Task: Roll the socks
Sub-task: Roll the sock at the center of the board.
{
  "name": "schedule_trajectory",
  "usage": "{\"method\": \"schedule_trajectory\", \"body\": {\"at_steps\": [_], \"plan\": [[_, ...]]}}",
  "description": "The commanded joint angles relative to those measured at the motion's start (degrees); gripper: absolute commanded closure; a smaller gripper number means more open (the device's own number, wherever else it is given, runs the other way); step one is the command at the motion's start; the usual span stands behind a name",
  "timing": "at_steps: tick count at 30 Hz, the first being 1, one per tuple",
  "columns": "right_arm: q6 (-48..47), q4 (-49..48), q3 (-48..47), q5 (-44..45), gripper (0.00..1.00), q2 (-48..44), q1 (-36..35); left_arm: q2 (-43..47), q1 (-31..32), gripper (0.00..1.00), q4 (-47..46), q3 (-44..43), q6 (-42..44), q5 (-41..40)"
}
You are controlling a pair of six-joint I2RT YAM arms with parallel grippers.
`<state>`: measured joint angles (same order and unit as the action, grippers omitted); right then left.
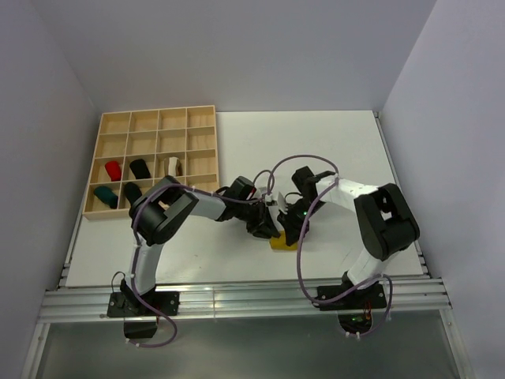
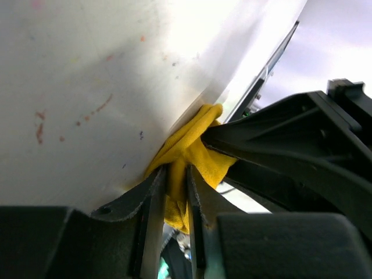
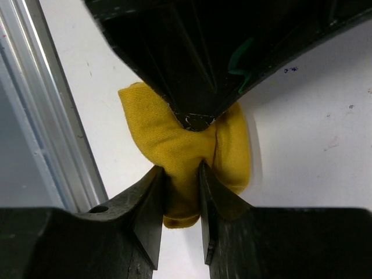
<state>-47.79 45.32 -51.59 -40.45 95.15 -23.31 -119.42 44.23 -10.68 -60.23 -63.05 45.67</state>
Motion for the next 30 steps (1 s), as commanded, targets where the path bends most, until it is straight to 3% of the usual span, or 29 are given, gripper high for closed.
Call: {"method": "schedule_trajectory", "body": {"at_steps": [1, 13, 22, 30], "plan": [[-1.3, 1.4, -0.8, 3.4, 0.72, 4.7, 0.4, 2.5, -0.1, 0.73, -7.2, 2.5, 1.6, -10.3], [-0.6, 9.8, -10.2, 3.1, 0.73, 13.8, 2.0, 8.0, -0.1, 0.63, -4.9, 5.0, 10.7, -21.1], [-0.5, 14.5, -14.8, 2.5, 0.73, 18.6, 3.3, 16.8, -0.1, 0.62, -2.3, 8.5, 19.9, -31.7], [0.2, 16.5, -17.0, 2.5, 0.73, 21.0, 3.5, 24.8, 2.0, 0.62, -5.7, 14.9, 27.9, -35.3]]}}
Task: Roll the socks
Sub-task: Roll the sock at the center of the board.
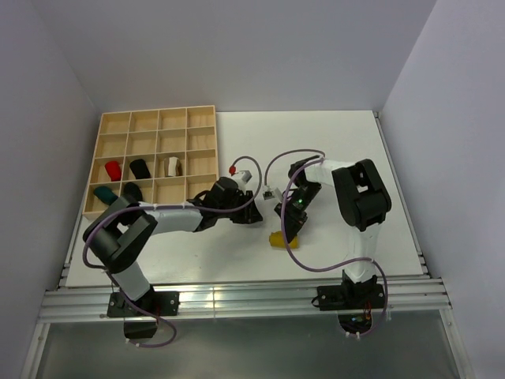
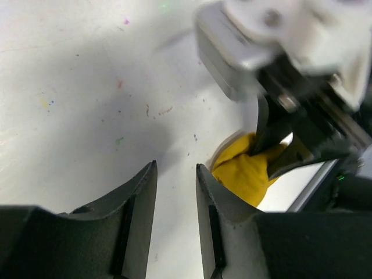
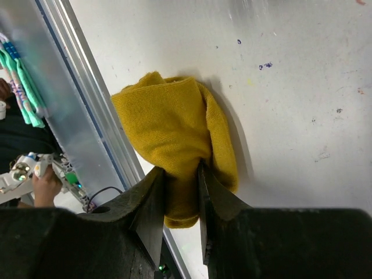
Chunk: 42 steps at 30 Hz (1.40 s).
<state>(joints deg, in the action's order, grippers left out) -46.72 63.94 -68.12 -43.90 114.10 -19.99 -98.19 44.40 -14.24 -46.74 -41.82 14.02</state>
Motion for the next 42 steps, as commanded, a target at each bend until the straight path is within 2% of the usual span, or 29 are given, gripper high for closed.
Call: {"method": "schedule_trajectory", "body": {"at_steps": [1, 7, 11, 20, 33, 35, 38, 42], "plan": [[-0.7, -2.2, -0.8, 5.8, 0.73, 2.3, 0.3, 4.1, 2.7, 0.62, -1.8, 1.3, 10.8, -3.7], [-0.6, -1.5, -1.7, 5.6, 0.73, 3.2, 0.5, 6.3, 9.3, 0.59, 0.1, -1.9, 24.1, -8.3], [-0.7, -0.7, -2.6, 5.4, 0.73, 4.3, 0.6, 4.0, 12.2, 0.57, 2.4, -5.3, 28.8, -7.1], [-0.7, 0.3, -4.0, 5.1, 0.73, 5.4, 0.8, 0.2, 16.1, 0.54, 1.7, -7.0, 30.5, -5.6], [0.2, 1.0, -5.2, 5.5, 0.73, 6.4, 0.8, -4.0, 16.8, 0.56, 1.4, -8.1, 30.1, -5.0], [0.5, 0.7, -5.0, 5.7, 0.73, 6.1, 0.8, -5.1, 16.8, 0.60, 1.8, -8.5, 29.4, -4.4], [1.4, -0.6, -4.6, 6.0, 0.71, 5.3, 0.8, -7.0, 16.7, 0.71, 3.2, -8.8, 27.6, -1.9], [2.9, -2.7, -3.7, 6.9, 0.63, 3.8, 0.8, -9.0, 16.7, 0.91, 3.6, -8.0, 24.2, 0.2]]}}
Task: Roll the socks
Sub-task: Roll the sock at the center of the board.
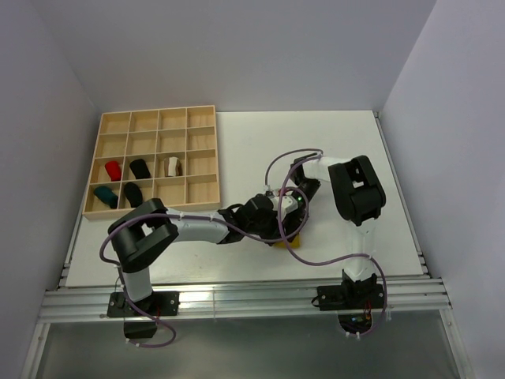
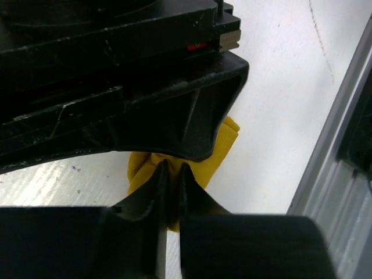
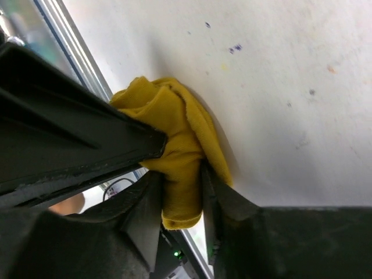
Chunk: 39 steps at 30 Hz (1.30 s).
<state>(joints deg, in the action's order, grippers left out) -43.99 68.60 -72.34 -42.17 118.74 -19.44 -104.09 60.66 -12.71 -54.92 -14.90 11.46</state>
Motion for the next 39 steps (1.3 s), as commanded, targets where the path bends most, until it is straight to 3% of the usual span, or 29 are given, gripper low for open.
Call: {"method": "schedule_trajectory", "body": {"at_steps": [1, 3, 14, 28, 39], "plan": [[0.6, -7.9, 0.7, 5.3, 0.61, -1.0, 0.3, -3.3, 0.4, 0.94, 2.2, 0.2, -3.4, 3.0], [1.6, -9.4, 1.5, 5.7, 0.56, -2.3, 0.3, -4.0, 0.3, 1.00, 2.7, 0.9, -4.7, 3.0], [2.9, -10.9, 1.8, 4.6, 0.41, -8.0, 2.7, -7.9, -1.0, 1.00, 5.9, 0.5, -7.3, 3.6], [-3.0, -9.3, 3.3, -2.1, 0.37, -17.0, 15.0, -10.0, -5.6, 1.00, 6.4, -0.3, -9.5, 10.4], [-6.7, -24.7, 19.0, 0.1, 0.35, -36.7, 22.4, -12.0, -7.8, 1.00, 10.7, -4.1, -10.2, 16.3]]}}
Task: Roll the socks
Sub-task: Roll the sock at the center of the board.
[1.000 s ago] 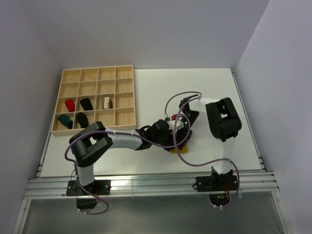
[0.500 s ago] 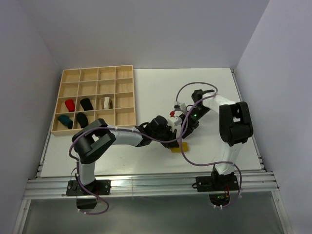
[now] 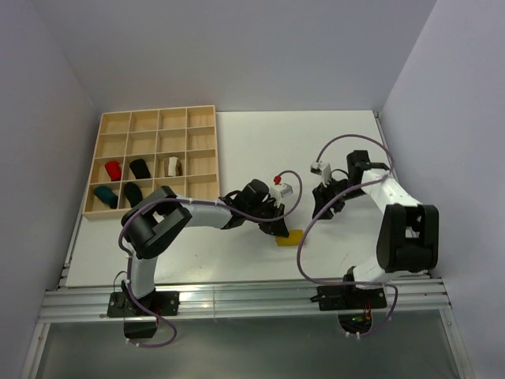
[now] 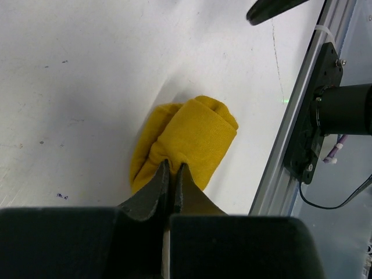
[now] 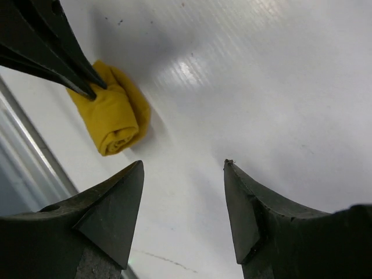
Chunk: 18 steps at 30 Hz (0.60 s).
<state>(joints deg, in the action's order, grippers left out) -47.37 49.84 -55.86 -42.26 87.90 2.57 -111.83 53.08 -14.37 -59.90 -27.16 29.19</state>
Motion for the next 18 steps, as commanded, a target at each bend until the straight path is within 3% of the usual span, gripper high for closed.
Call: {"method": "schedule_trajectory", "body": {"at_steps": [1, 12, 18], "plan": [[-4.0, -6.8, 3.5, 0.2, 0.35, -7.2, 0.4, -4.5, -0.3, 1.00, 13.2, 0.5, 2.1, -1.2], [-17.2, -3.6, 11.4, -4.2, 0.28, -19.1, -0.6, -8.7, -1.6, 1.00, 18.6, -4.0, 2.0, 2.6], [-16.9, -6.7, 16.3, -1.4, 0.24, -26.3, -5.5, -10.9, -1.8, 1.00, 21.1, -6.3, 2.4, 3.7]]}}
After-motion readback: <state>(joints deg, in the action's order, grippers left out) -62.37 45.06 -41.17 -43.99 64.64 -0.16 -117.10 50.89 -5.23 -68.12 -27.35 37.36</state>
